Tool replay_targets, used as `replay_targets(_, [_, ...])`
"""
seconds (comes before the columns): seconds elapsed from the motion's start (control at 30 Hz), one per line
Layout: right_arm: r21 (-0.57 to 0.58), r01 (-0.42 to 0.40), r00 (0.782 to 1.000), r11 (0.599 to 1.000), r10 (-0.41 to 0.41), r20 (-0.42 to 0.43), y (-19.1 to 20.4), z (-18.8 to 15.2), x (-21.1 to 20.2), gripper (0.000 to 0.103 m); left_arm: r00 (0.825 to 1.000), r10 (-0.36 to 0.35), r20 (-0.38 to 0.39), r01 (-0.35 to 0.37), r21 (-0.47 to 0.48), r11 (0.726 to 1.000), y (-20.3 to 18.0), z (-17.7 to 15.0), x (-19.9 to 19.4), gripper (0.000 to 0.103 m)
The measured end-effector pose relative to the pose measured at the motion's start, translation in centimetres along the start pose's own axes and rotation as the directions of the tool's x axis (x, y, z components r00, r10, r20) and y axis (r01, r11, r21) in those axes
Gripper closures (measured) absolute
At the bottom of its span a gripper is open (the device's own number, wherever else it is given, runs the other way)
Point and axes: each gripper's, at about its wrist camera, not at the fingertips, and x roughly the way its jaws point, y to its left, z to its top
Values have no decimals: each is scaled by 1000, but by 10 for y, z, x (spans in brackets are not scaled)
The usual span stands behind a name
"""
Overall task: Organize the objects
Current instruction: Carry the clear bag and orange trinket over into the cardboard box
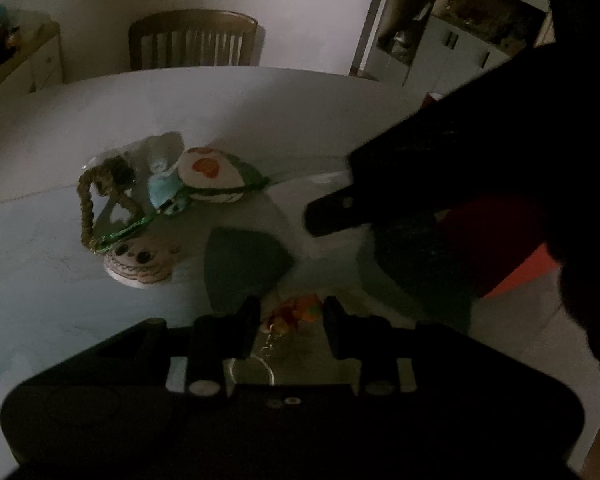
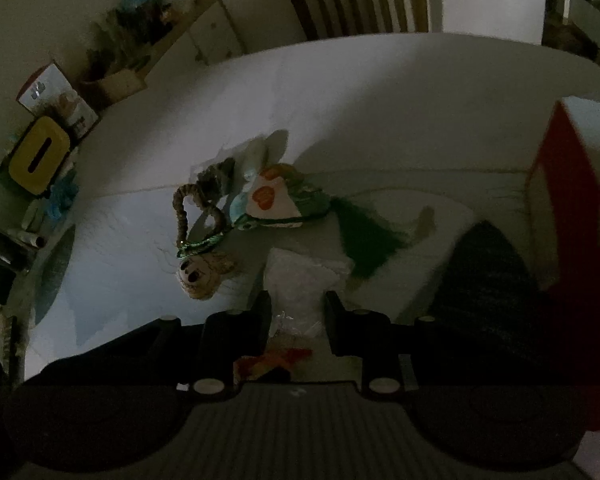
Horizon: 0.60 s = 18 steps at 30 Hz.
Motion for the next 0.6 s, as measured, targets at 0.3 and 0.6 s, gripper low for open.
replay_targets(0.3, [1, -14, 998, 1000, 14, 61, -26, -19, -61, 76, 999, 9, 34, -8, -29, 1000, -20, 9, -23, 71])
replay_targets(0.6, [14, -37, 995, 999, 36, 97, -57, -33, -112, 76, 997, -13, 74, 19, -83, 996, -45, 35, -49, 71])
